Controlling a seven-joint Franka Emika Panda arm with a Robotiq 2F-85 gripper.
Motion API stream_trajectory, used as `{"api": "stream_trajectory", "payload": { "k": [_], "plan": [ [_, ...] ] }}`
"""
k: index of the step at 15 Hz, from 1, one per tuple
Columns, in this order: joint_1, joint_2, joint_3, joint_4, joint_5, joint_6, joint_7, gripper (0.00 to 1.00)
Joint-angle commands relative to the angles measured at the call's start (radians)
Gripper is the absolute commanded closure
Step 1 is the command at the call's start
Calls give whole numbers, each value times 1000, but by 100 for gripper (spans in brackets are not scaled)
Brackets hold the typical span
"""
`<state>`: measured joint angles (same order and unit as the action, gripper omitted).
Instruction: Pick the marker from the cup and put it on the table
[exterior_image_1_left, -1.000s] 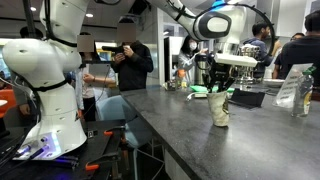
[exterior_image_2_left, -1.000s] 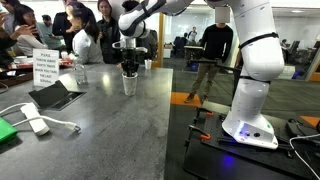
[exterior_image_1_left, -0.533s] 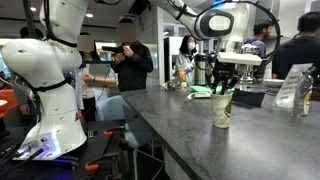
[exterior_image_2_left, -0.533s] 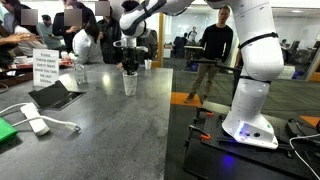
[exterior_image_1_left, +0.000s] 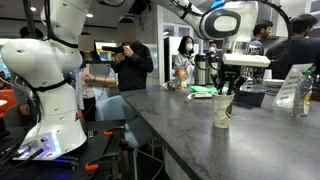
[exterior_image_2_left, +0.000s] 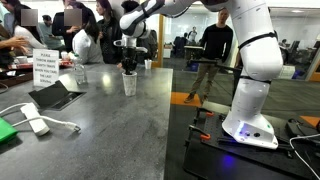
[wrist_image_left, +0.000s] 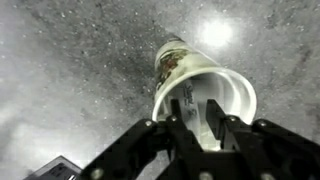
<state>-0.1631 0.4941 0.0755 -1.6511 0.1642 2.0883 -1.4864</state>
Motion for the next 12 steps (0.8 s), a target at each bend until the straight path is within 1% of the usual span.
{"api": "stream_trajectory", "payload": {
  "k": [1,5,6,7,8,9,10,11,12],
  "plan": [
    [-17,31,17,45,40,-22,1,65],
    [-16,39,24,44,57,-26,-4,63],
    [-16,41,22,45,53,-28,-2,63],
    [-17,43,22,46,54,-30,-1,66],
    [-18,43,22,44,55,-30,0,66],
    [-21,43,23,43,58,-33,-2,72],
    [-25,43,24,41,62,-34,-5,91],
    [-28,41,25,38,66,-31,-7,93],
    [-30,39,25,36,69,-28,-10,98]
  ]
}}
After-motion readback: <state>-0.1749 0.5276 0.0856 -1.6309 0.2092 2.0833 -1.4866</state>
